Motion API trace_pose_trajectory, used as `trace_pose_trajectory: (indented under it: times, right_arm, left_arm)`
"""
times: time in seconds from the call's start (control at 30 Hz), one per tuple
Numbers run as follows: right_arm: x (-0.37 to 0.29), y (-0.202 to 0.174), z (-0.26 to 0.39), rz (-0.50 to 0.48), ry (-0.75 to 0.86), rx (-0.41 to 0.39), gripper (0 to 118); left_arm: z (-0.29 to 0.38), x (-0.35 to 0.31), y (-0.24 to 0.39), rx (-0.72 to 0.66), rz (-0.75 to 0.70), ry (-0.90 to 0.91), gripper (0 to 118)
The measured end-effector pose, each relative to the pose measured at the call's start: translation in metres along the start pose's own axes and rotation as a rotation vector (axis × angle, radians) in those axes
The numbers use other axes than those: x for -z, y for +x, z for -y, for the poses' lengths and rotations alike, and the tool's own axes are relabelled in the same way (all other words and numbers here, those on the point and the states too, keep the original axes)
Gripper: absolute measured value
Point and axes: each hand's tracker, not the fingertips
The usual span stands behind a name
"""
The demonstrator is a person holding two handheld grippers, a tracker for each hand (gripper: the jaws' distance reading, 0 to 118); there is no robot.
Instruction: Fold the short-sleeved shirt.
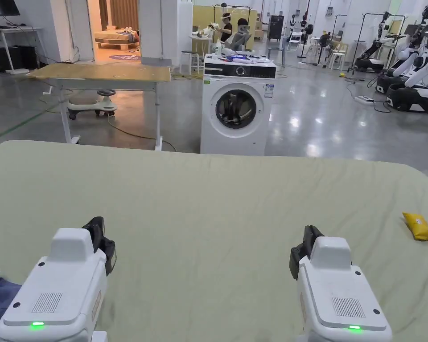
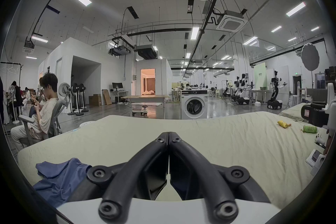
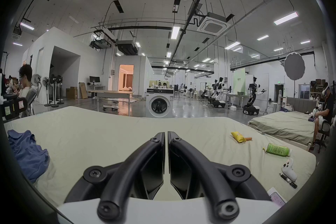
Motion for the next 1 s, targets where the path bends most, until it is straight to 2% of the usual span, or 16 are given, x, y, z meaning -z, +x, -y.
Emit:
trace_pose_trajectory:
  times: [0.67, 0.87, 0.9, 0.93, 1.0]
  right_arm:
    - [0.006, 0.007, 0.006, 0.000, -0.025, -0.008, 2]
    - [0.009, 0.004, 0.008, -0.016, -0.052, -0.040, 2]
    - [0.008, 0.007, 0.008, -0.018, -0.053, 0.015, 2]
    - [0.008, 0.012, 0.006, -0.018, -0.053, 0.103, 2]
    - [0.009, 0.022, 0.003, 0.005, -0.065, 0.273, 2]
  left_arm:
    - [0.000, 0.000, -0.002, -0.005, 0.005, 0.004, 0]
    - [0.000, 0.000, -0.003, -0.001, 0.007, -0.004, 0]
    - [0.000, 0.001, -0.003, -0.012, 0.007, -0.004, 0]
    - [0.000, 0.002, -0.007, -0.057, 0.006, -0.006, 0]
    - [-0.002, 0.004, -0.019, -0.228, 0.018, -0.009, 0]
